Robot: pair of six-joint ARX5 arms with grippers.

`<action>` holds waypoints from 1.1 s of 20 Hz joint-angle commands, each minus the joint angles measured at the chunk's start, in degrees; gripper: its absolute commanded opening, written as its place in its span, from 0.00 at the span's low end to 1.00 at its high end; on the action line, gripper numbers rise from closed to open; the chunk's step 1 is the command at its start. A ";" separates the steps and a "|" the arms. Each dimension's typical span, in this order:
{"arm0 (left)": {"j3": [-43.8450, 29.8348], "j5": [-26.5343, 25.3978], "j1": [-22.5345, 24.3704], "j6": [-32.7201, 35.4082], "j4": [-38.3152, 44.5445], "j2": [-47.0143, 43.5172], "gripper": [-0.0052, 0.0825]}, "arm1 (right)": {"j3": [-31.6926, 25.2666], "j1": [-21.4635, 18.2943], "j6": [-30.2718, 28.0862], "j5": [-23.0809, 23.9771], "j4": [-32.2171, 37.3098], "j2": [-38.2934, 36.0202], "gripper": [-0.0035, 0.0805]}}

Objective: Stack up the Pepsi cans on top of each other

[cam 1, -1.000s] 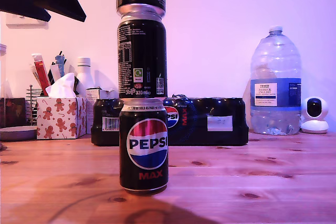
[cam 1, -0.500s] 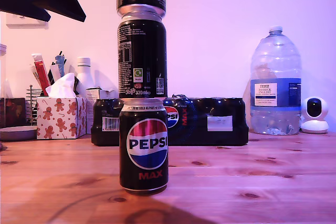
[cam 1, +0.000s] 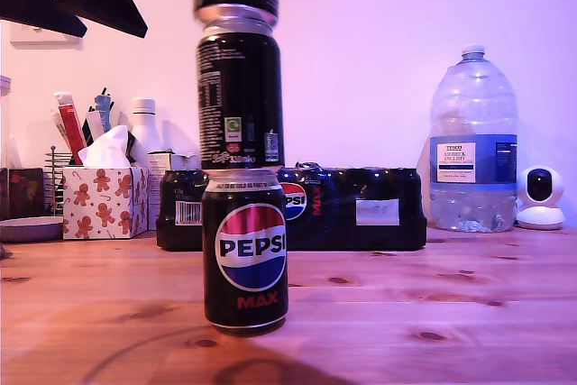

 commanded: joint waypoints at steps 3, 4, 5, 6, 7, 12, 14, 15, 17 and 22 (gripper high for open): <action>-0.20 0.04 0.13 -0.11 0.44 -0.15 0.89 | 1.97 1.11 -1.81 1.20 1.46 0.37 0.78; -0.20 0.07 0.13 -0.11 0.46 -0.15 0.89 | 1.97 1.11 -2.71 1.22 1.38 0.37 0.78; -0.20 0.07 0.13 -0.11 0.44 -0.15 0.89 | 1.97 1.11 -3.02 1.38 1.27 0.37 0.78; -0.20 0.04 0.13 -0.11 0.44 -0.15 0.89 | 1.97 1.07 -3.10 1.79 1.07 0.37 0.78; -0.20 0.07 0.13 -0.11 0.46 -0.15 0.89 | 1.97 1.07 -3.32 2.93 0.59 0.37 0.78; -0.20 0.07 0.13 -0.11 0.48 -0.15 0.89 | 1.99 1.07 -4.57 4.20 -0.17 0.28 0.79; -0.20 0.07 0.13 -0.11 0.48 -0.15 0.89 | 1.99 1.09 -4.50 4.17 -0.17 0.28 0.82; -0.20 0.07 0.13 -0.11 0.46 -0.15 0.89 | 1.99 1.09 -4.50 4.15 -0.04 0.26 0.83; -0.20 0.07 0.13 -0.11 0.46 -0.15 0.89 | 2.01 1.09 -4.48 4.15 0.26 0.15 0.84; -0.20 0.07 0.13 -0.11 0.46 -0.15 0.89 | 2.95 1.14 -4.28 4.13 0.09 0.02 0.86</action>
